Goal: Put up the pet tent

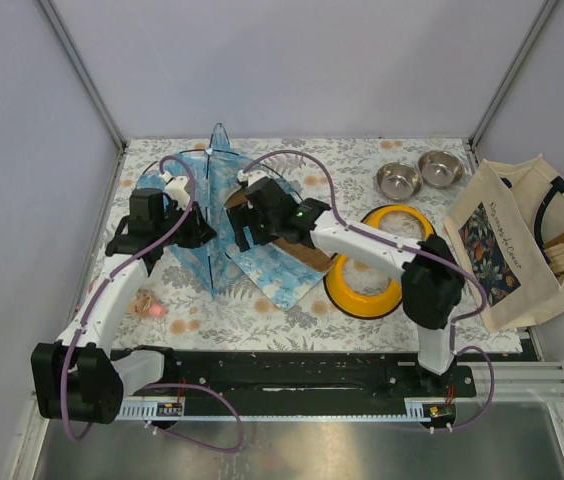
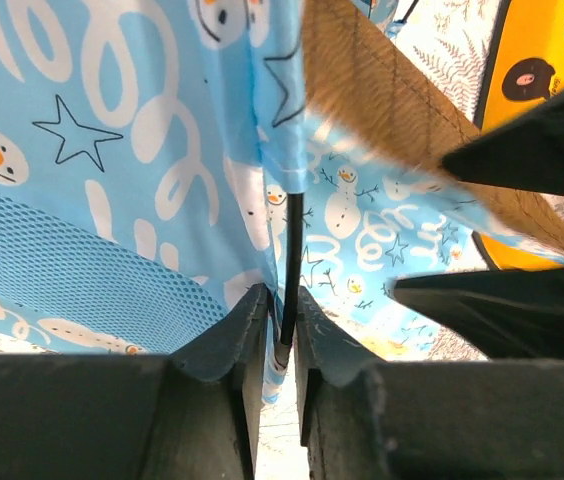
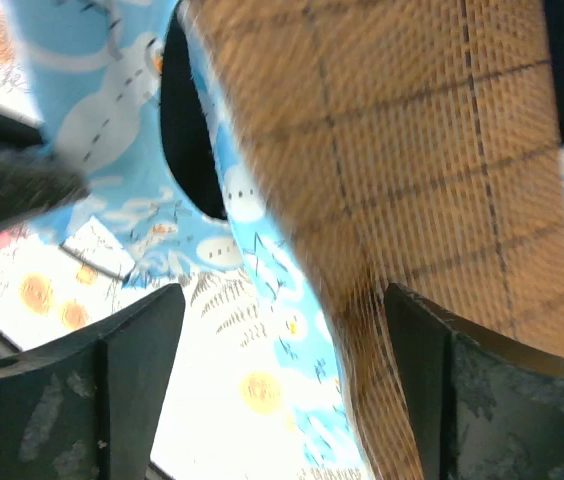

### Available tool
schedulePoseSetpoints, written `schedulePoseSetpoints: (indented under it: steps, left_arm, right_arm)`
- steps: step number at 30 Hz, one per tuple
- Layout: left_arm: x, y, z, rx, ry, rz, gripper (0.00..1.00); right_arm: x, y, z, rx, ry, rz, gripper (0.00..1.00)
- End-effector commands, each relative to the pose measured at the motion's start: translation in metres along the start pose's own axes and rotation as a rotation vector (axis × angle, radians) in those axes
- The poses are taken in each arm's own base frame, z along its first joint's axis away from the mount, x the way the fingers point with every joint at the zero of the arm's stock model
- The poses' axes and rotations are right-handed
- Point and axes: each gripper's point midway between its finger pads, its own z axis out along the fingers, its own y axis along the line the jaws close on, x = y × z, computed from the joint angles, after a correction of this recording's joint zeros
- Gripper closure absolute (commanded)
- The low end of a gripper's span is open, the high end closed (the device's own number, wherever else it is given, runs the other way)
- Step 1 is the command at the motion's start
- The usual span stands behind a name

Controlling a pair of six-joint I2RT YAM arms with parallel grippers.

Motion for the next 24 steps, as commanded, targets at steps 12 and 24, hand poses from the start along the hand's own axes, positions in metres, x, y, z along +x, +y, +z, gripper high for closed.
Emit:
schedulePoseSetpoints:
  steps: [12, 24]
  left_arm:
    - [-0.02, 0.0, -0.006, -0.042, -0.152, -0.071, 0.44]
    - [-0.004, -0.02, 0.003, 0.106, -0.056, -0.042, 1.0]
  right_arm:
    - [0.051, -0.089, -0.087, 0.256, 0.017, -0.265, 0.05]
    - [0.036, -0.043, -0.043, 0.067, 0.023, -0.249, 1.0]
